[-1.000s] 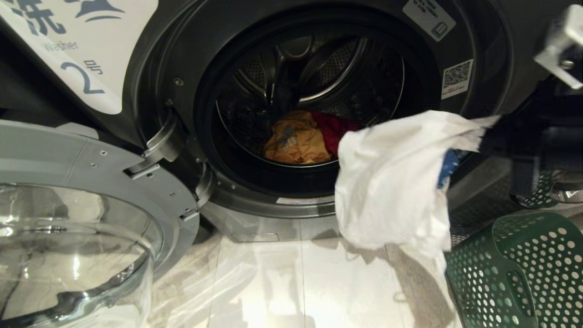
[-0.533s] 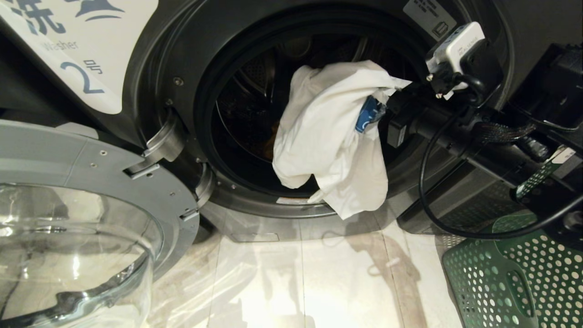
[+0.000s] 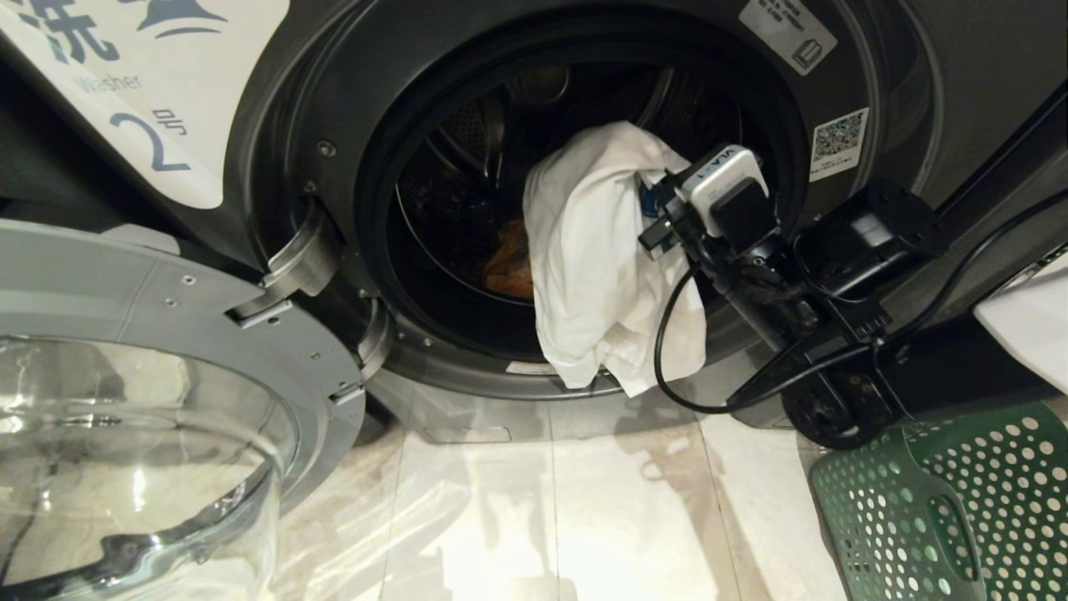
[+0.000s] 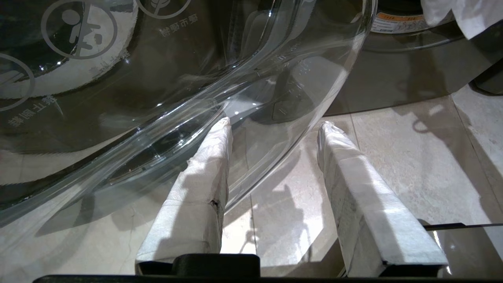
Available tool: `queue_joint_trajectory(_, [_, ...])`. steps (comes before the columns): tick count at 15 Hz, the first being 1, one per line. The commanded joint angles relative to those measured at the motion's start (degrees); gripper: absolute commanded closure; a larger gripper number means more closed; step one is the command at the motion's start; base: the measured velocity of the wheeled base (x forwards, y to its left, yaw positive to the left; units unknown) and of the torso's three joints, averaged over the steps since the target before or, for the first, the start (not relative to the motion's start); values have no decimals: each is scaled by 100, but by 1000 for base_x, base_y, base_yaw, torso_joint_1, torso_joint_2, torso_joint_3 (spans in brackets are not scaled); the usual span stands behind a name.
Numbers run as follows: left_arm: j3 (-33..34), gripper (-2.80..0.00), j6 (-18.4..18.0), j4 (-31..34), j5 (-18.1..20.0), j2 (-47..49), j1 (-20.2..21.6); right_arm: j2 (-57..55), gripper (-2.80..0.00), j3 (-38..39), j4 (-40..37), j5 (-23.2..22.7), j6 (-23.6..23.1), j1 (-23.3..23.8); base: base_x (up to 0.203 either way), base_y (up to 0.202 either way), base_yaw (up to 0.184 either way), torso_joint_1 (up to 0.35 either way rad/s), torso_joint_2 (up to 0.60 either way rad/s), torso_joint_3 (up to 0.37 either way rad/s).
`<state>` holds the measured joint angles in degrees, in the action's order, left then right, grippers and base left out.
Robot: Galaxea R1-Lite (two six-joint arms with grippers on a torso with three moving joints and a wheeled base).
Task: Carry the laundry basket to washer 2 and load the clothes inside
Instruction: Place the clothes into the washing machine
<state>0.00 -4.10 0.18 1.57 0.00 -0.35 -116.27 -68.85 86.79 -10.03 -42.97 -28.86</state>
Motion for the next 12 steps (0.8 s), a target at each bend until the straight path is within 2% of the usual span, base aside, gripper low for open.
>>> queue_joint_trajectory(1, [0,0,-3,-1,2,0,0,-707,0,-1022,66,12,-58,-7,0,0,0,0,0,0])
queue_joint_trajectory(5, [0,0,-3,-1,2,0,0,-1728,0,-3157,84,231,-76,-5,0,0,0,0,0,0])
queue_joint_trajectory(8, [0,0,-3,-1,2,0,0,-2487,0,-4082,87,409,67,2,0,0,0,0,0,0])
queue_joint_trajectory(12, [0,0,-3,-5,2,0,0,-2825,0,-4233,72,1707,181,46,0,0,0,0,0,0])
